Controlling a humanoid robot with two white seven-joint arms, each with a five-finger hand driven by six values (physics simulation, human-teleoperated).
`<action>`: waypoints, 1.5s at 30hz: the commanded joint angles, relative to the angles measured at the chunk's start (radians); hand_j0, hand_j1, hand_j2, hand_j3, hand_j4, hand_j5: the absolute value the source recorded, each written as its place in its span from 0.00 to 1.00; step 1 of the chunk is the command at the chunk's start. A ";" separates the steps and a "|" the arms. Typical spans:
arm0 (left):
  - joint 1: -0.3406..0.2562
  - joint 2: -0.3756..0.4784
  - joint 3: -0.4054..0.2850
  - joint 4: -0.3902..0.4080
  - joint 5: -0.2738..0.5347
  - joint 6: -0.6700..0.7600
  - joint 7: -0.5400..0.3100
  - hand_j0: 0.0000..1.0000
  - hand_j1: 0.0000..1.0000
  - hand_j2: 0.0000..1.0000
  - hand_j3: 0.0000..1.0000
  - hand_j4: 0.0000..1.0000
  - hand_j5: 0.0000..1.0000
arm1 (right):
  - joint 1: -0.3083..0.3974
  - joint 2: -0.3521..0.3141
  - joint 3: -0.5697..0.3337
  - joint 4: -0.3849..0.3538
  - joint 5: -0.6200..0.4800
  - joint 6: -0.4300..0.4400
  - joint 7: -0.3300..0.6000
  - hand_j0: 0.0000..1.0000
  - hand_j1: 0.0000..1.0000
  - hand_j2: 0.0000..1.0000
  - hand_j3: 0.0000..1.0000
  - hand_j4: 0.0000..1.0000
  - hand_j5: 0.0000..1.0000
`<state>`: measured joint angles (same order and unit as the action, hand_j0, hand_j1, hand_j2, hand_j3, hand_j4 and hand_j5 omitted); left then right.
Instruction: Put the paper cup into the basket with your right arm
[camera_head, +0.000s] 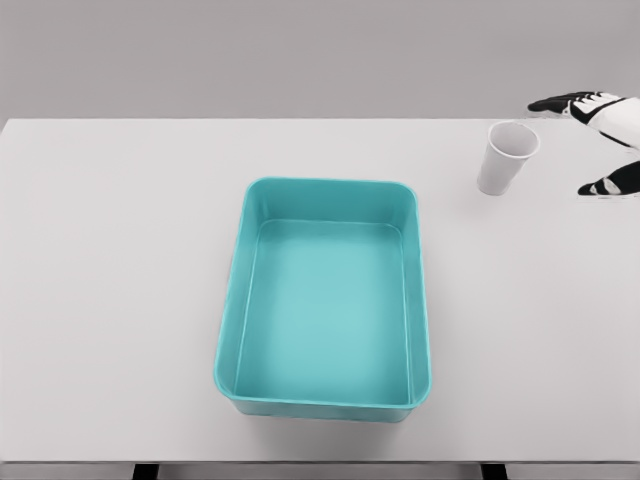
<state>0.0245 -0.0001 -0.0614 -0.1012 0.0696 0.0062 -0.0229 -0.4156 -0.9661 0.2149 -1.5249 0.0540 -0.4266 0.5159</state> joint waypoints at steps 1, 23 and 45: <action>0.000 0.000 0.000 0.000 0.001 0.000 0.000 1.00 1.00 1.00 1.00 1.00 1.00 | -0.032 0.050 0.044 0.081 -0.051 0.066 0.059 1.00 1.00 1.00 1.00 1.00 1.00; 0.000 0.000 0.000 0.000 0.001 0.000 0.000 1.00 1.00 1.00 1.00 1.00 1.00 | -0.476 0.288 0.391 0.752 -0.054 0.057 0.095 1.00 1.00 1.00 1.00 1.00 1.00; 0.000 0.000 0.000 0.000 0.001 0.000 0.000 1.00 1.00 1.00 1.00 1.00 1.00 | -0.474 0.400 0.253 0.922 -0.089 0.061 0.095 1.00 1.00 1.00 1.00 1.00 1.00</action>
<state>0.0245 -0.0001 -0.0613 -0.1013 0.0696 0.0062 -0.0230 -0.8897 -0.5680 0.4720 -0.6048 -0.0262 -0.3666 0.6111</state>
